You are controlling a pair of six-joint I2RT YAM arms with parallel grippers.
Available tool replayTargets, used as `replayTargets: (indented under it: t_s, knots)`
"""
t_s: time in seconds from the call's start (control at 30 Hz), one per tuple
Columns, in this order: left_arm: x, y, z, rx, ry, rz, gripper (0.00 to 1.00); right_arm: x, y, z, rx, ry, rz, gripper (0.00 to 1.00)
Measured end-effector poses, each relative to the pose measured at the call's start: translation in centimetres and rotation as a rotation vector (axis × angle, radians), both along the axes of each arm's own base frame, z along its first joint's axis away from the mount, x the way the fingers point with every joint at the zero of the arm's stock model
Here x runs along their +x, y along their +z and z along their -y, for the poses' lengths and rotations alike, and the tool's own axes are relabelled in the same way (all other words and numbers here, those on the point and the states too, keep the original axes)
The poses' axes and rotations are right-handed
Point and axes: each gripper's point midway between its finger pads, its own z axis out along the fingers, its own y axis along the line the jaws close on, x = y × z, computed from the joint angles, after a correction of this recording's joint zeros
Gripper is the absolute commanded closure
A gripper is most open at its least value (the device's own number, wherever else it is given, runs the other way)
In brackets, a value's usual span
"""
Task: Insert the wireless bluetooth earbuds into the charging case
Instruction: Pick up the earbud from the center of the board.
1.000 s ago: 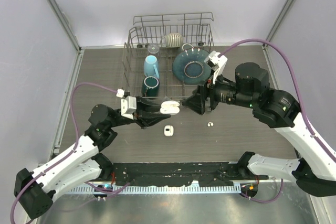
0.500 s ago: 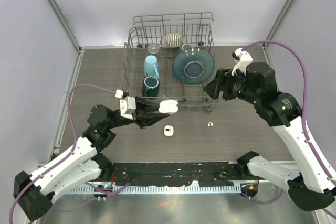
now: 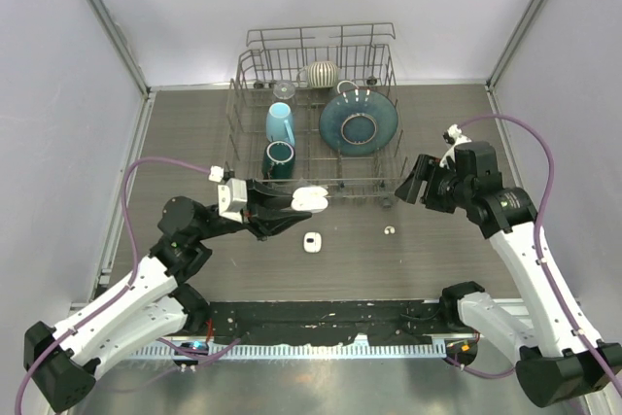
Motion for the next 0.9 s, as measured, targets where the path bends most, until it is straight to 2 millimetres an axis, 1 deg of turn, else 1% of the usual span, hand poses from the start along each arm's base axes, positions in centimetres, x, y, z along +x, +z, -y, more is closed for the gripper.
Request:
replayTargets:
  t_s: [0.1,0.17,0.37,0.53,0.67,0.7,0.77,0.83,0.9]
  knots:
    - [-0.1,0.0,-0.1,-0.004,-0.002,-0.01,1.0,-0.2,-2.2,1.0,0.005,-0.045,-0.066,0.23]
    - [-0.3,0.1,-0.3,-0.012,0.001,-0.011,1.0,-0.3,-3.0,1.4,0.006,-0.064,-0.089,0.2]
    - [-0.8,0.2,-1.2,-0.042,0.022,-0.011,1.0,-0.5,-4.5,1.5,0.001,-0.075,-0.137,0.2]
    - [-0.8,0.4,-1.3,-0.048,0.027,-0.01,1.0,-0.4,-5.8,1.9,-0.021,-0.089,-0.166,0.22]
    - [-0.7,0.2,-1.2,-0.04,0.028,-0.016,1.0,-0.4,-7.8,1.9,-0.029,-0.092,-0.196,0.26]
    - [-0.6,0.0,-1.1,-0.036,0.028,-0.019,1.0,-0.5,-8.6,1.9,-0.033,-0.097,-0.216,0.32]
    - [-0.4,-0.3,-0.9,-0.026,0.028,-0.029,1.0,-0.9,-10.6,2.0,-0.043,-0.103,-0.264,0.35]
    - [-0.3,-0.5,-0.8,-0.018,0.028,-0.037,1.0,-1.4,-12.0,2.1,-0.047,-0.113,-0.319,0.39]
    - [-0.2,-0.6,-0.8,-0.017,0.029,-0.039,1.0,-1.4,-12.7,2.0,-0.046,-0.124,-0.352,0.41]
